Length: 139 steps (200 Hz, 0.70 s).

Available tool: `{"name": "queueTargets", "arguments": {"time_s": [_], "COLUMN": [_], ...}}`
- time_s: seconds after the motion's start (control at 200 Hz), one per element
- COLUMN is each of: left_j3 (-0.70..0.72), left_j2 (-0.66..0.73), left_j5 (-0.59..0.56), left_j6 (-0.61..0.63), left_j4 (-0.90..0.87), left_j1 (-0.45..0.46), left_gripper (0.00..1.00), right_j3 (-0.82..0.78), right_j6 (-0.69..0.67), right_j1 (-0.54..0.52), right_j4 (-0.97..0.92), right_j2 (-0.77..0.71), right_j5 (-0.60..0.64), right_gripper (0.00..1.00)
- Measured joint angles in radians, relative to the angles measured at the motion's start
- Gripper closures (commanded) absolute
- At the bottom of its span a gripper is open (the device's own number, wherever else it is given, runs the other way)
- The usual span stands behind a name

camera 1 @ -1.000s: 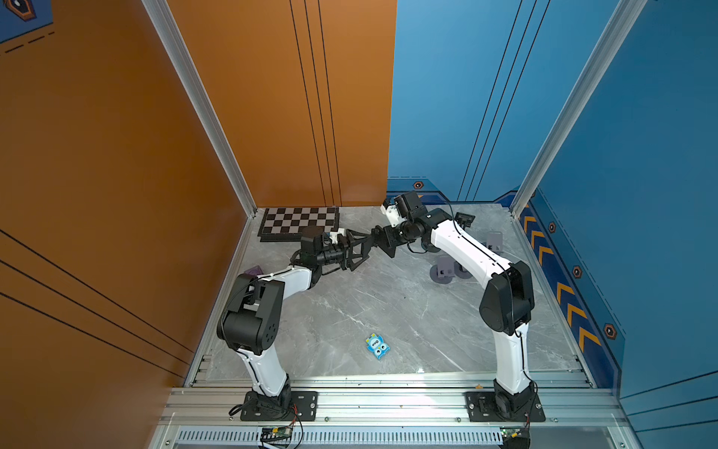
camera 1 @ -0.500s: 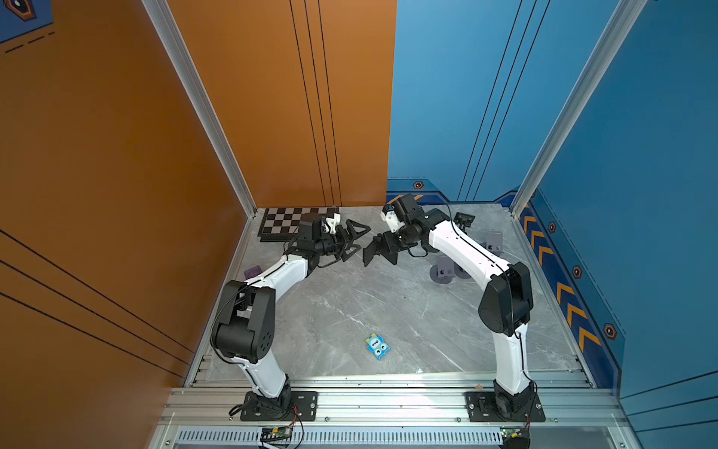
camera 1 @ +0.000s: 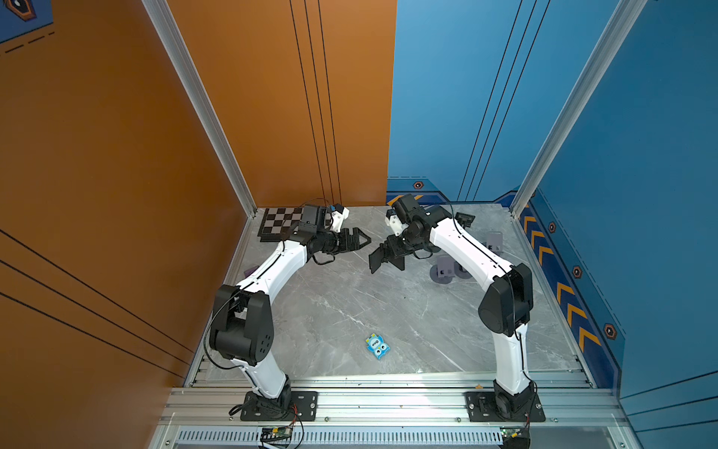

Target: Open the phone stand

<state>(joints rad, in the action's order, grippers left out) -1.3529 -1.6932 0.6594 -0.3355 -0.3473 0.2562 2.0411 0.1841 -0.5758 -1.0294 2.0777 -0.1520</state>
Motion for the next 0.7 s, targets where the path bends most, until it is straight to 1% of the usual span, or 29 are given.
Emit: {"name": "queueTargets", "arguments": {"time_s": [0.09, 0.225, 0.335, 0.43, 0.48, 0.696], "left_j3": [0.000, -0.002, -0.015, -0.026, -0.035, -0.051], "left_j2": [0.003, 0.006, 0.006, 0.005, 0.005, -0.006], "left_j5": [0.005, 0.003, -0.021, -0.032, -0.032, -0.041], "left_j6": [0.061, 0.138, 0.188, 0.213, 0.222, 0.242], "left_j4": [-0.040, -0.084, -0.133, -0.157, -0.163, -0.173], "left_j1": [0.036, 0.090, 0.126, 0.131, 0.132, 0.134], "left_gripper": [0.32, 0.33, 0.37, 0.42, 0.47, 0.50], "right_j3": [0.008, 0.021, 0.031, 0.034, 0.034, 0.041], "right_j6": [0.000, 0.001, 0.003, 0.003, 0.003, 0.003], "right_j1": [-0.008, -0.021, -0.029, -0.032, -0.033, -0.038], "right_j4": [-0.016, -0.034, -0.043, -0.056, -0.056, -0.064], "right_j2": [0.001, 0.010, 0.023, 0.030, 0.034, 0.043], "right_j5": [0.002, 0.007, 0.011, 0.012, 0.012, 0.018], "right_gripper": [1.00, 1.00, 1.00, 1.00, 1.00, 1.00]}}
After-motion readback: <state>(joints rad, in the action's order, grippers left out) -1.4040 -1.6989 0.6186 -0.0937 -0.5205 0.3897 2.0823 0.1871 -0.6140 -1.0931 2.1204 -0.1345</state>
